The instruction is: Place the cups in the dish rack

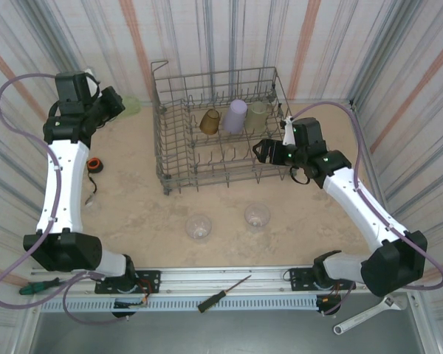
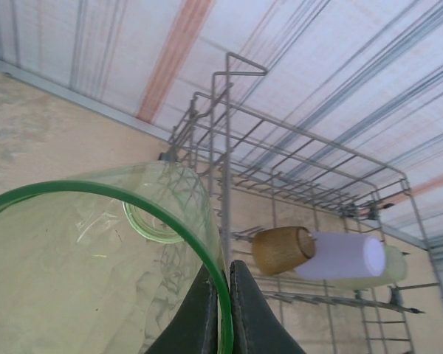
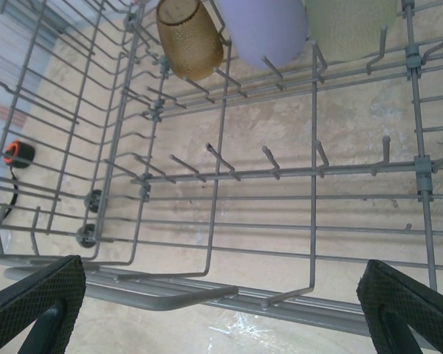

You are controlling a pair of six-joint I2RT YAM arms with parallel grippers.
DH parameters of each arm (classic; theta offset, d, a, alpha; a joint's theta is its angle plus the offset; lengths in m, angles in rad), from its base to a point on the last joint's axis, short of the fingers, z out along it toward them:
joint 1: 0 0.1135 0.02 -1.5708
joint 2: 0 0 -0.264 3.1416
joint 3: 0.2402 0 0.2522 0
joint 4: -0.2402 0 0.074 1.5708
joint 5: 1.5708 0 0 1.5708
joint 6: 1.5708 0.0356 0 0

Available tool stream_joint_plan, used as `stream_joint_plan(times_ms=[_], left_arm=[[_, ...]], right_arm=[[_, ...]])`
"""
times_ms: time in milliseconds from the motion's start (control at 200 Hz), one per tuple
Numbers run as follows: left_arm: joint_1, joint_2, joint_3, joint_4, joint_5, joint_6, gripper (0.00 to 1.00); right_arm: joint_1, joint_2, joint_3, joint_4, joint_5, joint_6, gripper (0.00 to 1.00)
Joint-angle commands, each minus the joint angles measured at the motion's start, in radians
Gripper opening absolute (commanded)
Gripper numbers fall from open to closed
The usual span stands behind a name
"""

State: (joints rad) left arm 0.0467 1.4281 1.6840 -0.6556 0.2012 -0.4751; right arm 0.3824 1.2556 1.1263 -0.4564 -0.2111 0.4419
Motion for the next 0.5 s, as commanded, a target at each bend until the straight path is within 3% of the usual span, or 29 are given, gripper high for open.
stream_joint_plan(times_ms=[0,145,346,496], left_arm=[[0.005,-0.033,0.025,0.078,0.074,-0.041,0.00],[0.007,-0.055,0.030,0.100,0.095,-0.053,0.00],[0.004,-0.076,0.013,0.191,0.224,-0.123,0.00],[-0.110,-0.056,0.059,0.185,0.224,-0.036,0.00]], right_arm=[[0.006,0.007,0.034,-0.007,-0.019,0.024,0.99],[0.006,-0.002,0.036,-0.007,-0.016,0.023,0.99],[0.003,0.018,0.054,-0.005,-0.030,0.002,0.99],[0.000,0.057,0.093,-0.004,-0.058,-0.009,0.99]])
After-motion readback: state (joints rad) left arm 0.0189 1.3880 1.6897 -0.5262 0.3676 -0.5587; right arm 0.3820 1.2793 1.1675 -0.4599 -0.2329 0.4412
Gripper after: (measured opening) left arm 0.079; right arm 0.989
